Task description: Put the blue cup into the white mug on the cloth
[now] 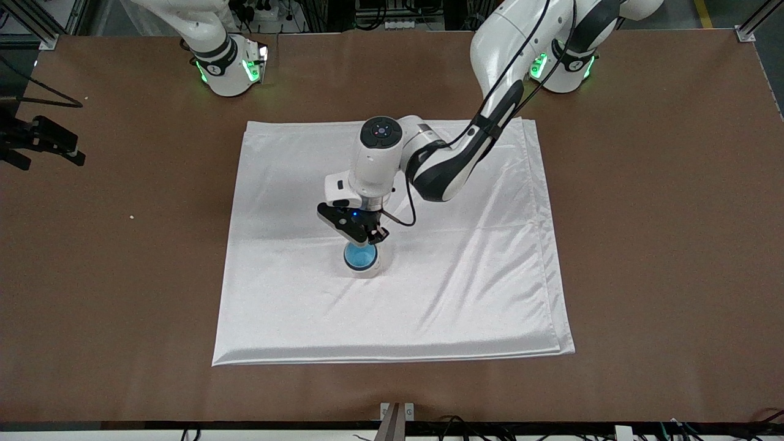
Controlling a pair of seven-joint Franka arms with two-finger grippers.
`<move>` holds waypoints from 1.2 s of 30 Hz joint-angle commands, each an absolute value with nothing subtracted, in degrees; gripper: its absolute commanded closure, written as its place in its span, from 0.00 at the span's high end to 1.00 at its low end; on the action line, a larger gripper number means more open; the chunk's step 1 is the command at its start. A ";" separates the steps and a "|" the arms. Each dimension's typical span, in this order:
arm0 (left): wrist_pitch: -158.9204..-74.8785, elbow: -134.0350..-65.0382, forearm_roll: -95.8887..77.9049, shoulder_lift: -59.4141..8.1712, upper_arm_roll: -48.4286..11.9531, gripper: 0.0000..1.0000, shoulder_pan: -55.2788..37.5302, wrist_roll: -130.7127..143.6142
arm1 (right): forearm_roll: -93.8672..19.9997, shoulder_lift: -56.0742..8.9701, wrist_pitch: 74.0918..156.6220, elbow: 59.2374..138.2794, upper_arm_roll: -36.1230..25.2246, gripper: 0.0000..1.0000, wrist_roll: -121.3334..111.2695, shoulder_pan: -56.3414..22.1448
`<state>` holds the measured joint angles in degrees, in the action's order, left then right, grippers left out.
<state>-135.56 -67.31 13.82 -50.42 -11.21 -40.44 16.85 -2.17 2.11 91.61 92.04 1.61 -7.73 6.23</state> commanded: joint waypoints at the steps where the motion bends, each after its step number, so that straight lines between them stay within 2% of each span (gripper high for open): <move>1: -135.70 -65.30 14.24 -50.98 -11.25 1.00 -40.69 16.35 | -3.43 2.72 92.81 93.08 2.46 1.00 -6.69 7.65; 12: -134.39 -66.27 12.92 -46.76 -10.81 1.00 -39.55 16.70 | -2.64 2.55 94.13 93.60 2.37 1.00 -4.13 7.65; 24: -120.86 -69.08 10.99 -35.78 -11.07 1.00 -35.69 16.96 | -2.64 2.11 94.22 93.69 2.20 1.00 -4.66 7.56; 29: -116.20 -72.33 9.14 -29.81 -11.16 1.00 -32.96 16.44 | -2.64 2.20 93.69 93.69 -0.34 1.00 -4.66 4.93; 36: -115.49 -82.25 8.96 -19.88 -11.16 1.00 -29.97 16.08 | -2.55 2.11 93.78 93.69 -1.93 1.00 -4.66 3.08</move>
<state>-115.31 -71.39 10.66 -29.18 -11.15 -31.73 16.85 -2.23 1.64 93.68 93.04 -0.73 -4.96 4.48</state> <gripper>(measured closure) 0.000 0.000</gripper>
